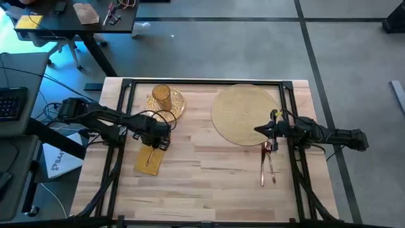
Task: Set table place
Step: Move the bronze fork to the left of the bronze knife
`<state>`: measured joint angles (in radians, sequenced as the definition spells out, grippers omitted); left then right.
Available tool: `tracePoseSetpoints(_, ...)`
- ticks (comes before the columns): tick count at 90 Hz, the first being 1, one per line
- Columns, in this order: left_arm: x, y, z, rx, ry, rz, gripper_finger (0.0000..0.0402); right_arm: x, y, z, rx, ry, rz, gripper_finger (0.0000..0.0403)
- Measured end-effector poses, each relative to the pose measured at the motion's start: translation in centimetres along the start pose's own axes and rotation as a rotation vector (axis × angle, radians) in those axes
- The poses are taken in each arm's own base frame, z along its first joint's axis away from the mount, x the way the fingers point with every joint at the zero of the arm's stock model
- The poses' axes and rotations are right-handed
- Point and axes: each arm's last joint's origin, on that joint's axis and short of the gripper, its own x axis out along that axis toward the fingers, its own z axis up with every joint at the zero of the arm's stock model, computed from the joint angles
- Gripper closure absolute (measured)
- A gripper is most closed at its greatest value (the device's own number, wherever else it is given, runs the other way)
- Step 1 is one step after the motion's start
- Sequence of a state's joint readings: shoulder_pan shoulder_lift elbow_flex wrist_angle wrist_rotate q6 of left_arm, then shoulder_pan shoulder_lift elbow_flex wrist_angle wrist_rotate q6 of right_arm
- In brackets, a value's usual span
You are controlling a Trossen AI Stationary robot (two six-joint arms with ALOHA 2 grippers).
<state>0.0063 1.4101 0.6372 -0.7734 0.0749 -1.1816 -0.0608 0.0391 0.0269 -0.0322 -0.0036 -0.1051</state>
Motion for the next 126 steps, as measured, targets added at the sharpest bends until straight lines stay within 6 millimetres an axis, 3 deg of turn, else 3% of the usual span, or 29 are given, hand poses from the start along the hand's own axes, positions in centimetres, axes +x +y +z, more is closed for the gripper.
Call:
tracePoseSetpoints(16,-0.7,-0.4,-0.1,0.016,0.005,0.017,0.0395,0.0,0.0,0.0,0.000,0.000,0.000,0.0402)
tracePoseSetpoints(45,-6.7,-2.4,-0.6,0.060,-0.050,-0.094,0.0400,0.0,0.0,0.0,0.000,0.000,0.000,0.0402)
tracePoseSetpoints(70,-12.9,-6.9,-0.3,0.151,-0.355,-0.479,0.0401,0.0,-0.2,0.1,-0.009,-0.003,-0.056,0.0402)
tracePoseSetpoints(85,-15.0,-9.0,0.3,0.206,-0.557,-0.709,0.0401,-0.1,-0.6,0.2,-0.136,0.005,-0.199,0.0402)
tracePoseSetpoints(103,-16.7,-10.0,0.6,0.240,-0.708,-0.860,0.0401,-0.1,-0.7,0.2,-0.192,0.011,-0.214,0.0402)
tracePoseSetpoints(109,-17.0,-10.1,0.7,0.227,-0.728,-0.882,0.0401,0.0,-0.6,0.5,-0.089,-0.034,-0.178,0.0402)
tracePoseSetpoints(126,-17.1,-10.2,0.8,0.204,-0.735,-0.892,0.0401,-0.5,-0.7,3.3,0.534,-0.369,-0.037,0.0402)
